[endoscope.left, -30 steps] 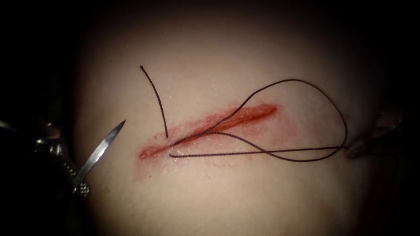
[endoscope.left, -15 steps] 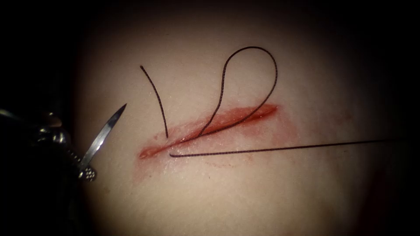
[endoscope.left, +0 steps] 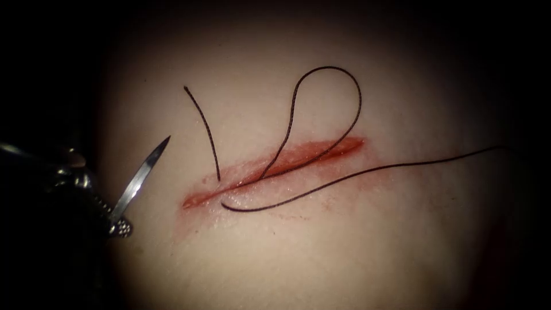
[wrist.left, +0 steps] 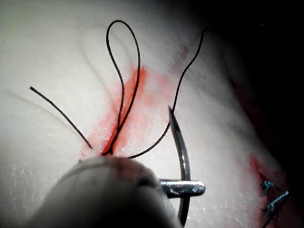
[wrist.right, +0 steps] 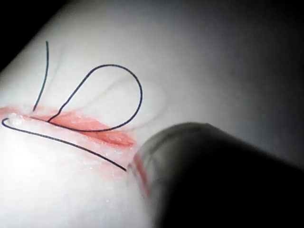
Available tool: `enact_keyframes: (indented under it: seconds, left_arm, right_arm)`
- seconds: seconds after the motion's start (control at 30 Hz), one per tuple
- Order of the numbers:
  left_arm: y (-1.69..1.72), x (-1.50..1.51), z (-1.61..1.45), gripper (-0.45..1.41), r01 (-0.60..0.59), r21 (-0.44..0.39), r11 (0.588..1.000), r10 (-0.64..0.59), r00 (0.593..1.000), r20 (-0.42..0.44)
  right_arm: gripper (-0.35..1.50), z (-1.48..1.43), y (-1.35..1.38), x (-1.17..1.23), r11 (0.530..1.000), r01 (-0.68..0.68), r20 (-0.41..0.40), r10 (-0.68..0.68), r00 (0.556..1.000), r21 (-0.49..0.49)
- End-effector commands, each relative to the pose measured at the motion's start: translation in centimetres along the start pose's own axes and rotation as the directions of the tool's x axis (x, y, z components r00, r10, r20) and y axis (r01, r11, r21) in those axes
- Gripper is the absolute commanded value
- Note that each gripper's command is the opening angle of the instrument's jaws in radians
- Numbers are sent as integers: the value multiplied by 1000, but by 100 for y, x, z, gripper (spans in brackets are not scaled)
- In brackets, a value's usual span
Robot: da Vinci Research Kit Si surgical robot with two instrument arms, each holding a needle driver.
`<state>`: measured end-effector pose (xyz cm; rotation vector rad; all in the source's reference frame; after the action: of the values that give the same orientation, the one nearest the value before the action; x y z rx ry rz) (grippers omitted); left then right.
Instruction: Wound Closure
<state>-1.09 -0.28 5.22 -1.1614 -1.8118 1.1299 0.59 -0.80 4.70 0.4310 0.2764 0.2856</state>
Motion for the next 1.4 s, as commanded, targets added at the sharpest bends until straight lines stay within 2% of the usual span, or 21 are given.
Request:
enact_keyframes:
  seconds: [0.03,0.13,0.27,0.37,0.47,0.57,0.63,0.87,1.17,1.2,1.27,1.3,1.33,1.4]
  left_arm:
    - [-6,1,3,-45,1,-1,1000,-1,1000,0]
    - [-6,0,3,-45,1,0,1000,-1,1000,0]
    - [-6,1,3,-45,1,0,1000,-1,1000,0]
    - [-7,1,4,-45,0,0,1000,0,1000,-1]
    - [-7,1,4,-45,0,1,1000,0,1000,-2]
    - [-8,1,4,-45,0,1,1000,0,1000,-2]
    - [-8,1,4,-45,-1,1,1000,1,1000,-2]
    - [-9,0,4,-45,-2,2,1000,2,1000,-2]
    - [-9,0,5,-45,-2,2,1000,2,1000,-3]
    - [-9,0,5,-45,-2,2,1000,2,1000,-3]
    - [-9,0,5,-45,-2,2,1000,2,1000,-3]
    - [-9,0,5,-45,-2,2,1000,2,1000,-3]
    - [-9,0,5,-45,-2,2,1000,2,1000,-3]
    - [-9,0,5,-45,-2,2,1000,2,1000,-3]
  right_arm:
    - [103,13,-30,59,998,69,-22,-69,997,-2]
    - [99,31,-61,109,984,179,-48,-179,983,-15]
    - [99,56,-91,165,954,299,-104,-298,949,-7]
    - [101,73,-105,194,928,372,-142,-371,918,-25]
    - [103,86,-115,210,905,423,-139,-425,894,-46]
    - [99,92,-122,218,883,469,-135,-469,873,-37]
    - [93,93,-124,220,882,470,-136,-468,873,-18]
    - [89,97,-127,219,875,484,-128,-482,867,-14]
    - [86,142,-130,208,862,506,-110,-500,859,33]
    - [83,146,-129,207,860,508,-108,-502,858,39]
    - [52,148,-127,206,857,511,-107,-502,858,73]
    - [19,147,-126,206,850,517,-110,-507,855,102]
    - [-35,145,-125,207,838,524,-117,-511,851,153]
    - [-35,142,-124,208,818,525,-128,-509,851,234]
